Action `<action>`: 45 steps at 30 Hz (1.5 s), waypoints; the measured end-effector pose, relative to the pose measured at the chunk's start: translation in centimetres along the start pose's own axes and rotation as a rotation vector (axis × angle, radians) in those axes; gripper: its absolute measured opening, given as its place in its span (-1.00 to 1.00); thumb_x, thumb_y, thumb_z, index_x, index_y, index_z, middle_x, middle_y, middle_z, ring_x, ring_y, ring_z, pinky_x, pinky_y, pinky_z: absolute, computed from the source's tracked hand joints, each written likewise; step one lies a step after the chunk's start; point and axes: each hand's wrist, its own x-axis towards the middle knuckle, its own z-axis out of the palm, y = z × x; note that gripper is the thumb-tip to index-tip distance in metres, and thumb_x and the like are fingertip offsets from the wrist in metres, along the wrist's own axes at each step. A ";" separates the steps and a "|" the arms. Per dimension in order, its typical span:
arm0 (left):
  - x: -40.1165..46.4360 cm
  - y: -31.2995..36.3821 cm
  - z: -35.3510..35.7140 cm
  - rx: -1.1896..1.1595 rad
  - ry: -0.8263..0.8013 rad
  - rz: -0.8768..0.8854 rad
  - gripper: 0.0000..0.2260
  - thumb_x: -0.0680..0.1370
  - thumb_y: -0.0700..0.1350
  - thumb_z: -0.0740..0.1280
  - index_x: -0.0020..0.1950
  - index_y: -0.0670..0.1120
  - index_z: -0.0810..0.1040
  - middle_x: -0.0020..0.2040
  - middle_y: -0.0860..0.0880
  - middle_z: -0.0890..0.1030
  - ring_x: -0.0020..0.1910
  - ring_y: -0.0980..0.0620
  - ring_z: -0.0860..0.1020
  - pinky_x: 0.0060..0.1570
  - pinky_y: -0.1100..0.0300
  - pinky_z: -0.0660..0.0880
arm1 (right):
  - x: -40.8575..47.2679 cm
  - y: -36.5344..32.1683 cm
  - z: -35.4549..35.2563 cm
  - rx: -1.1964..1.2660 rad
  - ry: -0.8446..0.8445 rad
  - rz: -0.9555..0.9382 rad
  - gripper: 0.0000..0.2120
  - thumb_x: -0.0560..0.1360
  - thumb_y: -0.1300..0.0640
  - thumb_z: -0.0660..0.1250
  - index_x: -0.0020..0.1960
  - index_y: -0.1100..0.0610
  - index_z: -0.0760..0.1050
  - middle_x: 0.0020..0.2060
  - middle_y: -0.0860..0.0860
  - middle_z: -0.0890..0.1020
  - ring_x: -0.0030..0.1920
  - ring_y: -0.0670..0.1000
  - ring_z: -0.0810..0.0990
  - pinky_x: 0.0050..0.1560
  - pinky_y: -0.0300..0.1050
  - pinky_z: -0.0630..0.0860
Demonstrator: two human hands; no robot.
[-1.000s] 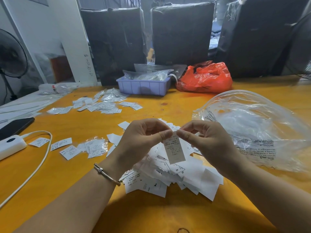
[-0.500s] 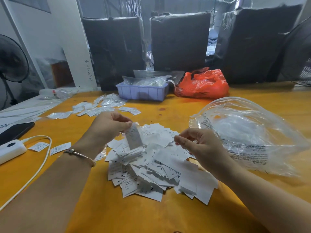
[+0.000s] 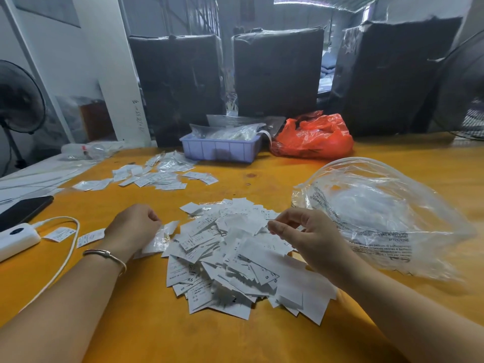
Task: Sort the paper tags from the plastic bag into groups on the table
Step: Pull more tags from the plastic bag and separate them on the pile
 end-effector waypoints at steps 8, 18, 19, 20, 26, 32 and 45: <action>-0.5 0.4 -0.2 -0.144 0.088 0.033 -0.93 0.59 -0.08 0.37 -0.09 0.06 0.60 -0.03 0.00 0.61 -0.06 -0.05 0.53 -0.31 0.18 0.38 | 0.3 -0.4 -0.4 -0.092 0.043 -0.041 -0.88 0.50 0.08 0.39 -0.18 0.06 0.62 -0.31 -0.08 0.61 -0.29 -0.12 0.53 -0.33 -0.29 0.46; -5.5 8.8 -0.3 -0.339 -0.055 0.487 -0.96 0.58 -0.06 0.38 -0.05 0.02 0.63 -0.16 0.14 0.60 -0.14 0.20 0.54 -0.26 0.28 0.40 | 1.4 -0.1 -4.9 -0.985 0.269 0.062 -0.85 0.50 0.23 0.24 -0.03 0.13 0.58 -0.12 0.05 0.62 -0.07 0.11 0.52 -0.19 -0.08 0.44; -6.2 9.1 0.3 -0.346 -0.050 0.536 -0.96 0.58 -0.06 0.37 -0.03 0.02 0.62 -0.14 0.16 0.59 -0.14 0.19 0.54 -0.24 0.28 0.42 | 1.6 0.1 -5.4 -1.061 0.261 0.116 -0.83 0.49 0.24 0.24 0.01 0.13 0.57 -0.07 0.05 0.60 -0.01 0.12 0.50 -0.12 -0.06 0.42; -6.7 9.3 1.0 -0.351 -0.033 0.585 -0.95 0.58 -0.05 0.37 -0.01 0.02 0.62 -0.12 0.16 0.59 -0.12 0.18 0.54 -0.19 0.27 0.44 | 1.7 0.4 -5.8 -1.137 0.244 0.172 -0.82 0.49 0.21 0.24 0.05 0.12 0.55 -0.02 0.05 0.58 0.04 0.12 0.48 -0.04 -0.04 0.40; -8.1 8.5 3.6 -0.254 -0.066 0.809 -0.71 0.55 0.19 0.33 0.18 0.09 0.59 0.13 0.19 0.55 0.18 0.21 0.41 0.14 0.21 0.37 | 1.9 2.1 -6.5 -1.257 0.084 0.403 -0.83 0.54 0.10 0.24 0.11 0.10 0.47 0.10 0.06 0.47 0.19 0.13 0.40 0.11 -0.01 0.33; -8.4 8.3 3.7 -0.282 -0.080 0.843 -0.75 0.55 0.14 0.37 0.14 0.06 0.62 0.07 0.20 0.56 0.12 0.22 0.45 0.11 0.22 0.44 | 2.2 2.6 -7.0 -1.234 0.213 0.323 -0.89 0.50 0.21 0.30 -0.14 0.09 0.58 -0.16 0.04 0.62 -0.17 0.09 0.40 -0.10 -0.11 0.27; -8.6 8.3 3.2 -0.383 0.013 0.776 -0.86 0.56 0.00 0.39 0.08 0.02 0.65 0.04 0.17 0.60 0.12 0.18 0.49 0.11 0.15 0.47 | 1.5 0.7 -5.8 -0.595 0.682 -0.243 -0.92 0.48 0.24 0.42 -0.09 0.23 0.69 -0.15 0.10 0.70 -0.01 0.15 0.59 -0.05 -0.04 0.49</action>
